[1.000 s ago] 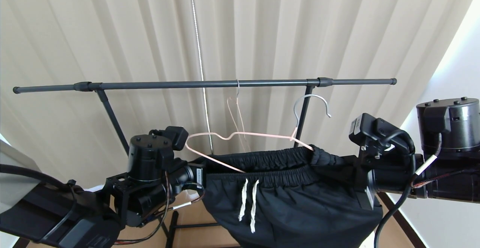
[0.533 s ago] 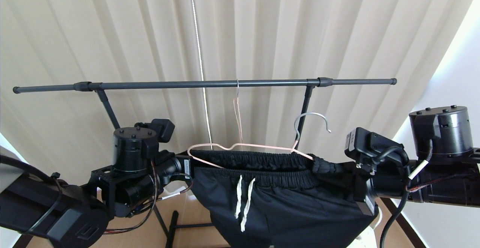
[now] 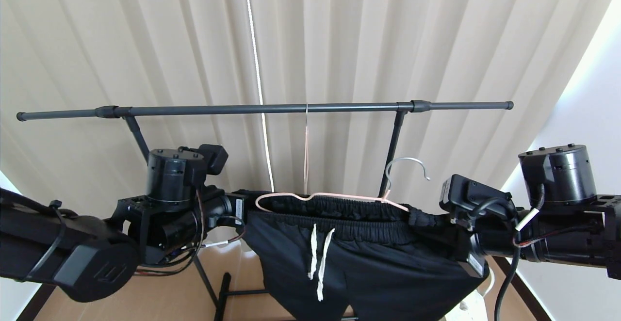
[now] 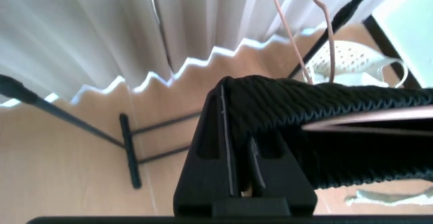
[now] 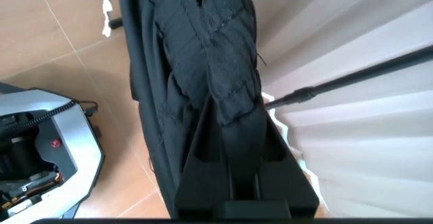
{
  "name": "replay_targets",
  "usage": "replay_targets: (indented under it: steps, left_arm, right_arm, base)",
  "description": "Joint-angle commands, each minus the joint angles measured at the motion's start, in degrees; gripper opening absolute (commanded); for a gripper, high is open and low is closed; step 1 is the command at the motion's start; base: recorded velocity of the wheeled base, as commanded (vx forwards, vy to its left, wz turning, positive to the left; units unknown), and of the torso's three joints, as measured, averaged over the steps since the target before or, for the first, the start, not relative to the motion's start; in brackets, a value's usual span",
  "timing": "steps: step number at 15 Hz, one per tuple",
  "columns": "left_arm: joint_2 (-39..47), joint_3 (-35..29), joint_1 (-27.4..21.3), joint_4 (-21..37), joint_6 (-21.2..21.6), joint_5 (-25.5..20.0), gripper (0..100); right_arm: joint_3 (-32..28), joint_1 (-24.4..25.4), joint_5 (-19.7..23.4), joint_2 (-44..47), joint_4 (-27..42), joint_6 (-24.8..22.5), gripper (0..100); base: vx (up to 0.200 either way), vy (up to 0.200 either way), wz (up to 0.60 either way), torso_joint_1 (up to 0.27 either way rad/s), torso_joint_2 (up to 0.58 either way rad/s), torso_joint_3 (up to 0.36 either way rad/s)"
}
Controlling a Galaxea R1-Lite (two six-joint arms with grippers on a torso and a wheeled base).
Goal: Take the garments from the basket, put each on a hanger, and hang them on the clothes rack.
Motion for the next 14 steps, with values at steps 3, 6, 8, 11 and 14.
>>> replay_targets:
  steps: [3, 6, 8, 11, 14]
  left_arm:
    - [-3.13, -15.57, -2.22, 20.67, 0.23, 0.61, 0]
    - [-3.57, -26.29, -6.44, 34.64, 1.28, 1.4, 0]
    - [-4.19, -29.81, -10.22, 40.53, 1.28, 3.07, 0]
    - [-4.8, -33.76, -14.26, 47.3, 1.46, 3.51, 0]
    - [-4.71, -36.49, -16.9, 53.45, 1.37, 3.42, 0]
  right_arm:
    - [-0.27, 0.13, -1.35, 2.72, -0.03, -0.02, 0]
    - [-0.71, 0.13, -1.52, 3.51, -0.03, -0.02, 0]
    - [-0.88, 0.13, -1.52, 4.04, -0.12, -0.02, 0]
    - [-1.15, 0.13, -1.96, 5.0, -0.12, 0.07, 0]
    - [-3.17, 1.01, -3.63, 7.55, -0.3, 2.09, 0]
  base:
    - [0.0, 0.0, 0.0, 0.0, 0.0, 0.0]
    - [0.0, 0.0, 0.0, 0.0, 0.0, 0.0]
    - [0.0, 0.0, 0.0, 0.0, 0.0, 0.0]
    - [0.0, 0.0, 0.0, 0.0, 0.0, 0.0]
    - [0.0, 0.0, 0.0, 0.0, 0.0, 0.0]
